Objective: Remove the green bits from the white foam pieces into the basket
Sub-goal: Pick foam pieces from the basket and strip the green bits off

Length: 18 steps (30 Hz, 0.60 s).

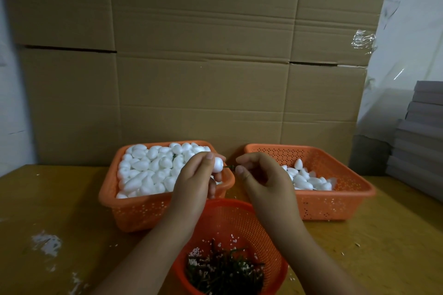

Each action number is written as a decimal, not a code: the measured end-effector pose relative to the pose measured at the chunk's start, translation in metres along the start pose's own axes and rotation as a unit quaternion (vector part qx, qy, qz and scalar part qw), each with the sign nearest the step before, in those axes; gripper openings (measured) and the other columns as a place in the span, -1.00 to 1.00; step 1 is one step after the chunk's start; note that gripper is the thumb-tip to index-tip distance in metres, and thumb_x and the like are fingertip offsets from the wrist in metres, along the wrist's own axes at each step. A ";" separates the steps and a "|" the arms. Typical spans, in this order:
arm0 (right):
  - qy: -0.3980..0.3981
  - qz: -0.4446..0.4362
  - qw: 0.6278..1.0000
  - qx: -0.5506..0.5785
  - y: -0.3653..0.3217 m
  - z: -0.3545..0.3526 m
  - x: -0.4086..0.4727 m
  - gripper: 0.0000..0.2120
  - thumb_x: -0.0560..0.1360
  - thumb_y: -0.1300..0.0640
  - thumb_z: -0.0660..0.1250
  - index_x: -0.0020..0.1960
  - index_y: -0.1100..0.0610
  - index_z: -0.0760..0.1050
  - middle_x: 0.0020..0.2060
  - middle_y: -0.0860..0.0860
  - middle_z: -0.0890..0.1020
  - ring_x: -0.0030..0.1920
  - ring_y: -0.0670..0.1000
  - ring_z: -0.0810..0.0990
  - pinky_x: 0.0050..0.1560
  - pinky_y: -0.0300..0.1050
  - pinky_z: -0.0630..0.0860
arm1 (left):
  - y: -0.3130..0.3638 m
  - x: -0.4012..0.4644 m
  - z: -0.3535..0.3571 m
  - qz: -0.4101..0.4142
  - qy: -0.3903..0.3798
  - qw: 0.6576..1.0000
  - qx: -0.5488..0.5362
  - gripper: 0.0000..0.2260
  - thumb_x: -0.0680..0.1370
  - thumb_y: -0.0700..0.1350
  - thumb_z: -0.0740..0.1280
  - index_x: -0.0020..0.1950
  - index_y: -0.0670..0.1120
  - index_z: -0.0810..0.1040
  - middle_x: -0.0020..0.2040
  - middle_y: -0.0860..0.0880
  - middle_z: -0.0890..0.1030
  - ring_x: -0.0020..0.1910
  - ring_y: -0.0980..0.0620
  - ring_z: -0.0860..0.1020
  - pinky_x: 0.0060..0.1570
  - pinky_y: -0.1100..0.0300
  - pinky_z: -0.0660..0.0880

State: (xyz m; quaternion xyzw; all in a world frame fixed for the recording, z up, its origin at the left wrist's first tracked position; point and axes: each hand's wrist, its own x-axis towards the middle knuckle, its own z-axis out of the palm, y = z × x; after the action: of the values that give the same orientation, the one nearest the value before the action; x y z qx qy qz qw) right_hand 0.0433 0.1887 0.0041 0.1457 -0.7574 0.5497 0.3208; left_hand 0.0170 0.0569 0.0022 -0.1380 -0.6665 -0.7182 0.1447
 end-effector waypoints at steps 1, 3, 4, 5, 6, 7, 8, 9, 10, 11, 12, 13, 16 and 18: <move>0.002 -0.002 1.000 -0.001 0.000 0.000 0.000 -0.84 0.50 0.28 0.39 -0.10 0.01 0.58 -0.20 -0.15 0.62 -0.16 -0.16 0.58 -0.17 -0.35 0.48 | 0.000 0.000 0.000 0.001 -0.002 1.000 0.001 -0.72 0.68 -0.15 0.11 0.03 -0.17 0.61 -0.32 -0.06 0.49 -0.50 0.13 0.37 -0.51 0.37 0.31; 0.001 -0.003 1.000 -0.002 0.000 -0.001 0.000 -0.85 0.49 0.28 0.40 -0.11 0.02 0.59 -0.21 -0.15 0.62 -0.15 -0.15 0.58 -0.16 -0.33 0.48 | -0.001 0.000 0.001 0.005 -0.003 1.000 0.005 -0.73 0.67 -0.16 0.12 0.02 -0.16 0.61 -0.31 -0.08 0.50 -0.51 0.13 0.38 -0.52 0.38 0.30; 0.000 -0.004 1.000 0.000 0.000 -0.001 0.000 -0.85 0.49 0.28 0.40 -0.12 0.03 0.59 -0.21 -0.15 0.63 -0.15 -0.15 0.58 -0.17 -0.35 0.47 | -0.001 -0.001 0.001 0.008 -0.003 1.000 0.010 -0.73 0.67 -0.15 0.12 0.01 -0.15 0.62 -0.31 -0.08 0.50 -0.51 0.13 0.38 -0.51 0.38 0.31; 0.001 -0.005 1.000 0.000 0.000 -0.001 0.001 -0.84 0.49 0.28 0.40 -0.13 0.03 0.59 -0.22 -0.15 0.63 -0.15 -0.16 0.58 -0.16 -0.37 0.45 | -0.002 -0.001 0.002 0.013 -0.003 1.000 0.016 -0.73 0.67 -0.15 0.12 0.00 -0.13 0.62 -0.31 -0.07 0.51 -0.50 0.13 0.38 -0.51 0.38 0.32; 0.000 -0.005 1.000 -0.002 0.000 0.000 0.001 -0.84 0.49 0.29 0.40 -0.13 0.03 0.59 -0.22 -0.15 0.63 -0.16 -0.16 0.58 -0.16 -0.38 0.45 | -0.002 -0.001 0.002 0.017 -0.005 1.000 0.020 -0.73 0.67 -0.14 0.13 -0.02 -0.11 0.62 -0.32 -0.05 0.52 -0.50 0.14 0.39 -0.50 0.38 0.33; -0.002 -0.006 1.000 -0.004 0.000 0.000 0.001 -0.82 0.49 0.29 0.40 -0.14 0.01 0.59 -0.22 -0.14 0.63 -0.16 -0.16 0.58 -0.16 -0.37 0.45 | -0.003 -0.001 0.003 0.020 -0.007 1.000 0.022 -0.73 0.67 -0.14 0.13 -0.04 -0.10 0.62 -0.34 -0.03 0.52 -0.50 0.14 0.39 -0.49 0.38 0.33; -0.005 -0.007 1.000 -0.004 0.000 0.001 0.001 -0.81 0.48 0.29 0.41 -0.15 0.00 0.59 -0.24 -0.13 0.64 -0.17 -0.14 0.59 -0.16 -0.35 0.46 | -0.003 -0.001 0.004 0.022 -0.011 0.999 0.024 -0.73 0.67 -0.14 0.14 -0.06 -0.09 0.62 -0.37 0.01 0.53 -0.50 0.16 0.40 -0.48 0.38 0.34; -0.009 -0.009 1.000 -0.004 0.000 0.001 0.000 -0.81 0.48 0.29 0.41 -0.16 0.00 0.59 -0.26 -0.11 0.64 -0.19 -0.13 0.59 -0.17 -0.33 0.47 | -0.004 -0.002 0.005 0.025 -0.017 0.999 0.027 -0.73 0.67 -0.14 0.15 -0.09 -0.07 0.61 -0.39 0.05 0.53 -0.50 0.17 0.40 -0.48 0.38 0.35; -0.011 -0.013 1.000 -0.004 0.001 0.001 0.000 -0.81 0.48 0.29 0.41 -0.16 0.01 0.59 -0.27 -0.10 0.64 -0.20 -0.13 0.59 -0.18 -0.33 0.46 | -0.004 -0.002 0.006 0.028 -0.024 0.999 0.030 -0.73 0.66 -0.13 0.15 -0.12 -0.04 0.61 -0.41 0.07 0.53 -0.50 0.18 0.40 -0.47 0.38 0.35; -0.013 -0.016 1.000 -0.006 0.001 0.002 0.000 -0.82 0.47 0.30 0.41 -0.16 0.03 0.59 -0.28 -0.11 0.64 -0.21 -0.14 0.59 -0.19 -0.36 0.45 | -0.004 -0.003 0.007 0.032 -0.029 0.998 0.034 -0.72 0.66 -0.13 0.16 -0.15 0.00 0.60 -0.42 0.08 0.53 -0.50 0.18 0.40 -0.46 0.38 0.35; -0.014 -0.020 1.000 -0.006 0.001 0.002 -0.001 -0.83 0.47 0.31 0.41 -0.16 0.05 0.59 -0.28 -0.12 0.63 -0.21 -0.15 0.59 -0.19 -0.38 0.44 | -0.005 -0.004 0.007 0.037 -0.032 0.998 0.036 -0.71 0.66 -0.12 0.16 -0.18 0.03 0.59 -0.43 0.10 0.53 -0.50 0.18 0.40 -0.46 0.37 0.35; -0.016 -0.022 1.000 -0.004 0.001 0.002 -0.001 -0.84 0.47 0.31 0.41 -0.15 0.06 0.58 -0.27 -0.12 0.63 -0.22 -0.16 0.59 -0.20 -0.38 0.44 | -0.005 -0.004 0.007 0.045 -0.033 0.998 0.039 -0.70 0.66 -0.12 0.16 -0.20 0.05 0.58 -0.43 0.10 0.53 -0.50 0.18 0.40 -0.46 0.37 0.35; -0.025 -0.021 0.999 0.013 0.001 0.002 0.000 -0.85 0.47 0.29 0.42 -0.12 0.06 0.54 -0.29 -0.02 0.63 -0.25 -0.08 0.60 -0.20 -0.21 0.51 | -0.007 -0.003 0.007 0.066 -0.032 0.995 0.060 -0.70 0.67 -0.11 0.16 -0.20 0.07 0.56 -0.43 0.12 0.53 -0.49 0.20 0.41 -0.43 0.34 0.37; -0.035 -0.019 0.999 0.019 0.001 0.001 0.000 -0.85 0.47 0.26 0.44 -0.11 0.06 0.52 -0.30 0.03 0.63 -0.26 0.00 0.60 -0.19 -0.10 0.51 | -0.009 -0.003 0.006 0.071 -0.031 0.995 0.066 -0.73 0.67 -0.07 0.17 -0.16 0.09 0.57 -0.42 0.12 0.54 -0.49 0.21 0.42 -0.42 0.32 0.38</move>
State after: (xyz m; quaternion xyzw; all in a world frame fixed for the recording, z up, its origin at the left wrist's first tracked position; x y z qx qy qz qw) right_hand 0.0422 0.1879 0.0036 0.1855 -0.7546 0.5526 0.3013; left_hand 0.0164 0.0640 -0.0067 -0.1971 -0.7053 -0.6558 0.1836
